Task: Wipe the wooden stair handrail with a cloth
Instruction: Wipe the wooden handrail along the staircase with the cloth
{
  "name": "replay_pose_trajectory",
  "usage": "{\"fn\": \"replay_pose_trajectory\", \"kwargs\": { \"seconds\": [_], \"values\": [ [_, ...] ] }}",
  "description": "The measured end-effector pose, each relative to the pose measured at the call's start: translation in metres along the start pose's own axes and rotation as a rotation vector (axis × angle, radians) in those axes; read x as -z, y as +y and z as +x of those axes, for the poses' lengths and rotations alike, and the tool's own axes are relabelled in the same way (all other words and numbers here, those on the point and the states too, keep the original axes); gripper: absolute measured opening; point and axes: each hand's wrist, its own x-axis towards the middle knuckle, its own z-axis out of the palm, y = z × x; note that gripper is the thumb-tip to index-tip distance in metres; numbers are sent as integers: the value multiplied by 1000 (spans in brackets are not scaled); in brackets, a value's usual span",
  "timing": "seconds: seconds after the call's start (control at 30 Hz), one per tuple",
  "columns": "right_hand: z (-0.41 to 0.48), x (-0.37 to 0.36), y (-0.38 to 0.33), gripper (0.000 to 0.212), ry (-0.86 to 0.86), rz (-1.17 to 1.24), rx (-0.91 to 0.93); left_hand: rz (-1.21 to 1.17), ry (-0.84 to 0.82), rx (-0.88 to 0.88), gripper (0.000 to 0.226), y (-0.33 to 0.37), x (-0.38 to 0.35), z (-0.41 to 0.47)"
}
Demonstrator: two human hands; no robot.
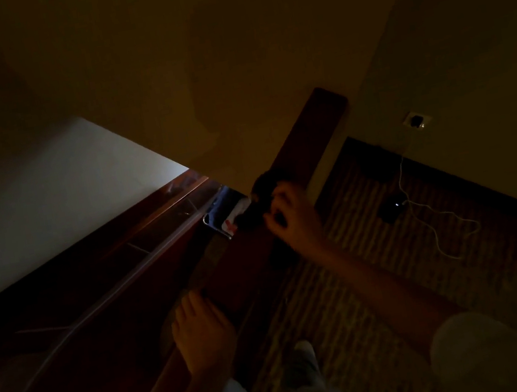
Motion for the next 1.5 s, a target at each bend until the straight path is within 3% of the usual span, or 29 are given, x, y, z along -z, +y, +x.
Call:
{"fn": "replay_pose_trajectory", "kwargs": {
  "seconds": [0.17, 0.3, 0.37, 0.47, 0.57, 0.63, 0.77, 0.83, 0.97, 1.1, 1.27, 1.5],
  "values": [
    [84, 42, 72, 14, 230, -101, -259, -9, -22, 49, 34, 1, 0, 3],
    [143, 61, 105, 56, 212, -54, -513, -34, 23, 24, 27, 1, -4, 2],
    [151, 61, 108, 64, 174, -67, -552, -34, 47, 7, 22, 0, -5, 2],
    [135, 50, 83, 48, 78, -118, -330, -19, 21, 13, 28, 1, -3, 2],
    [84, 15, 19, 26, -28, 7, -65, -1, 6, 40, 34, 3, -1, 2],
    [28, -15, -27, 24, -133, 74, 73, -21, 4, 36, 33, 3, 1, 1],
    [-33, -41, -41, 22, -96, 154, 293, -42, 17, 41, 29, 3, 1, 2],
    [-12, -31, -21, 19, -54, 148, 196, -50, 31, 39, 26, 3, 0, 2],
    [64, 5, 40, 14, 211, 135, -178, -58, 80, 6, 18, 1, -4, 2],
    [126, 32, 70, 47, 266, 85, -396, -3, 71, 17, 20, -4, -12, 5],
    [95, 7, 35, 43, 253, -52, -326, -26, 9, 13, 29, -4, -8, 5],
    [-76, -70, -106, 35, 183, 155, -186, 14, -82, 4, 43, 1, 4, 2]
  ]
}}
